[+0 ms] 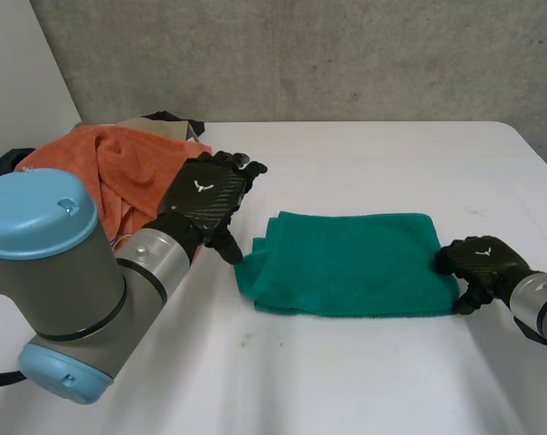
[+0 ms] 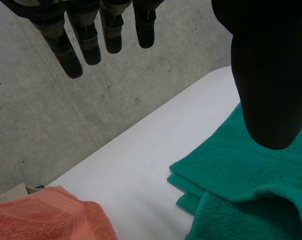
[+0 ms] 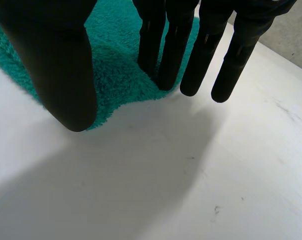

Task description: Fold the laundry.

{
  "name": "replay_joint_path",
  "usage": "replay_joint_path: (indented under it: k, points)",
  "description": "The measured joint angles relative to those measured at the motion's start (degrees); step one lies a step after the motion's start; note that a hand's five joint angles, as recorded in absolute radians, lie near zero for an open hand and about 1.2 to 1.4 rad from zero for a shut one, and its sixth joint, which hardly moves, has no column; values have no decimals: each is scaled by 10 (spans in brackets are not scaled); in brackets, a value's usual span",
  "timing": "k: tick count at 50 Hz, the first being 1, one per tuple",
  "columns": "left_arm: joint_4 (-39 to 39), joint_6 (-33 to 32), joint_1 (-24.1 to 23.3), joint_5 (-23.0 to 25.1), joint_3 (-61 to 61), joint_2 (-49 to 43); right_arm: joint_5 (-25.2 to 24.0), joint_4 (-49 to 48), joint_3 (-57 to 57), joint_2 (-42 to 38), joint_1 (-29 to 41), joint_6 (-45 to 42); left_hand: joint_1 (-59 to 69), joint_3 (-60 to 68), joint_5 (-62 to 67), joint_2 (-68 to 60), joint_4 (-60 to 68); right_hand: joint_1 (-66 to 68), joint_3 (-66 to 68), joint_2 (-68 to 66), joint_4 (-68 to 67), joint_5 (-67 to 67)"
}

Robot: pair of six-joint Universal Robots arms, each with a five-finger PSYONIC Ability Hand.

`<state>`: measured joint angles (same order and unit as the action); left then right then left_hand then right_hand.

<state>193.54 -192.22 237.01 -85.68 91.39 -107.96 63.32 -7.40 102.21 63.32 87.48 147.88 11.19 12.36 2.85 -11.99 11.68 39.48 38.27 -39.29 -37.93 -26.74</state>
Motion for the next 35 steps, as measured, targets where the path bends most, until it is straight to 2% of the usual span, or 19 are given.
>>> replay_joint_path:
  k: [8,15,19,21,27,31,35]
  points:
    - [0,0,-1,0,2,1,0,4,9,14,6,19,0,0,0,0,0,-53,-54,62,51,54]
    - [0,0,-1,0,6,1,3,3,14,15,21,21,0,0,0,0,0,-28,-21,33,22,10]
    - [0,0,-1,0,6,1,6,-2,11,12,26,21,0,0,0,0,0,172,244,-236,-248,-252]
    - [0,0,0,0,6,2,11,-6,5,11,28,19,0,0,0,0,0,202,288,-262,-295,-288]
    - [-1,0,2,0,7,7,80,-23,-40,15,55,-4,0,0,0,0,0,202,296,-262,-305,-294]
    - [-1,1,5,0,8,13,136,-29,-86,18,117,-40,0,0,0,0,0,202,296,-262,-306,-298]
    - [-1,1,11,-1,8,21,157,-35,-124,19,202,-81,0,0,0,0,0,202,296,-262,-307,-301]
